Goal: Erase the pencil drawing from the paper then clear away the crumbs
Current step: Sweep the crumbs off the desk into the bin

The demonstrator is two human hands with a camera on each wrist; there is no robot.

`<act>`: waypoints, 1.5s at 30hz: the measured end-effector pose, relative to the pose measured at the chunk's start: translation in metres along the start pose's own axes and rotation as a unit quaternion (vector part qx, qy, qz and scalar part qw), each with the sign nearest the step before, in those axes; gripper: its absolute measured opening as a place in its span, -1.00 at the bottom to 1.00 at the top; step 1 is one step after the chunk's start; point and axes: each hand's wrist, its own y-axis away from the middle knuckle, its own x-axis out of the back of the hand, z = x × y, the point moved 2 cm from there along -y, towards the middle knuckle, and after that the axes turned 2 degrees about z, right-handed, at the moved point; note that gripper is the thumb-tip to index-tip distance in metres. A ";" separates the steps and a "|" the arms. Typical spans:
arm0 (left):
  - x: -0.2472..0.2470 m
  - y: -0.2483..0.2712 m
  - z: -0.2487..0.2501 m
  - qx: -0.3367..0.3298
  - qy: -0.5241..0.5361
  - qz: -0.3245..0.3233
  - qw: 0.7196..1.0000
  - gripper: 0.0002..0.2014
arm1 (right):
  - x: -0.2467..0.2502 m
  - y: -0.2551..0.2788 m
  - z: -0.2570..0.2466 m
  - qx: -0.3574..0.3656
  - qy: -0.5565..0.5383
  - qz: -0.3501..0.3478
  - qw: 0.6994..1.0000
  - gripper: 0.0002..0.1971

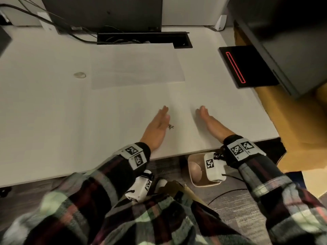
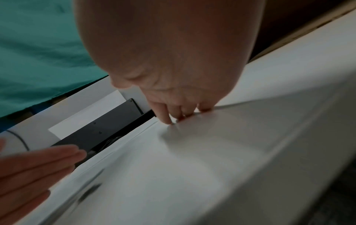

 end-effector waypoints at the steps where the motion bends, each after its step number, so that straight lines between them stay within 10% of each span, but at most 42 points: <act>1: 0.012 0.001 -0.005 -0.008 -0.037 0.034 0.999 -0.51 | -0.010 0.003 -0.004 -0.003 0.015 -0.004 1.000 -0.36; 7: 0.055 0.006 -0.043 0.114 -0.346 0.038 0.930 -0.38 | -0.077 0.018 -0.026 -0.012 -0.084 -0.028 0.996 -0.52; 13: 0.007 0.005 -0.014 0.005 -0.183 -0.160 0.970 -0.47 | -0.048 0.037 -0.011 0.049 -0.173 0.161 0.970 -0.46; 17: 0.033 -0.001 -0.007 -0.008 -0.077 -0.046 0.996 -0.50 | -0.072 0.030 0.005 -0.006 -0.016 0.143 0.990 -0.47; 24: 0.120 -0.013 -0.045 0.116 -0.333 0.065 0.934 -0.39 | -0.123 0.014 -0.049 0.004 -0.124 0.135 0.983 -0.37; 28: 0.111 -0.007 -0.053 0.166 -0.365 0.015 0.916 -0.27 | -0.104 0.021 -0.055 0.015 -0.329 0.176 0.927 -0.39; 34: 0.040 -0.013 -0.030 0.077 -0.396 -0.119 0.907 -0.24 | -0.058 0.024 -0.033 0.039 -0.288 0.239 0.927 -0.46; 40: 0.009 -0.011 -0.001 0.033 -0.093 -0.231 0.968 -0.38 | -0.024 -0.001 -0.019 0.028 -0.195 0.221 0.955 -0.43; 45: 0.061 -0.022 -0.005 0.024 -0.042 -0.061 0.997 -0.46 | -0.014 -0.040 -0.019 -0.014 -0.056 0.115 0.992 -0.20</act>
